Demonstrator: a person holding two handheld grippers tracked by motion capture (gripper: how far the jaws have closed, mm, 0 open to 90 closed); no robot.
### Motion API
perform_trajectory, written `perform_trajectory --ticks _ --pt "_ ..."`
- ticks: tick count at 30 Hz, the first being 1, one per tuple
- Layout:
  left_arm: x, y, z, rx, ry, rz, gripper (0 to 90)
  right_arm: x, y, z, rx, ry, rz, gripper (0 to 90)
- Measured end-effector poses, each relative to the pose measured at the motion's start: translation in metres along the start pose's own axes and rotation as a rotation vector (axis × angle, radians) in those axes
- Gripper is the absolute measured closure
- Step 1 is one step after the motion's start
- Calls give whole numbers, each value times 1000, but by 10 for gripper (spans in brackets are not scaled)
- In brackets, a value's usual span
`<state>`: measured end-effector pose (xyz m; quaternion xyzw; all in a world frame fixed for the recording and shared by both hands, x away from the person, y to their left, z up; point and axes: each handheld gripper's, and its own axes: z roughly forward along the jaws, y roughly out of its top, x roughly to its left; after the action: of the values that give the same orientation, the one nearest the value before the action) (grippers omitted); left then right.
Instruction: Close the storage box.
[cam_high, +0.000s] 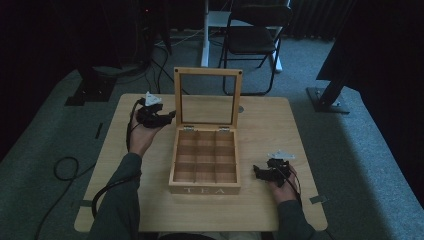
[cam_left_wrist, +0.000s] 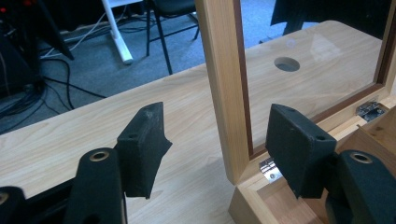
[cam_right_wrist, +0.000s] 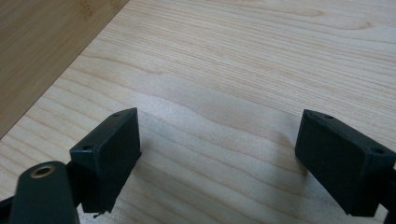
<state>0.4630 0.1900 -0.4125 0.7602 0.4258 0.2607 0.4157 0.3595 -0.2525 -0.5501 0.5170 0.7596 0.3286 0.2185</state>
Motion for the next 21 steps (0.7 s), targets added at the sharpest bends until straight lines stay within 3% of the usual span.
perform_trajectory --ticks 6,21 --pt "-1 1 7 6 -16 8 374 0 0 0 0 0 0 138" --pt "-5 10 31 27 -45 -22 337 0 0 0 0 0 0 138"
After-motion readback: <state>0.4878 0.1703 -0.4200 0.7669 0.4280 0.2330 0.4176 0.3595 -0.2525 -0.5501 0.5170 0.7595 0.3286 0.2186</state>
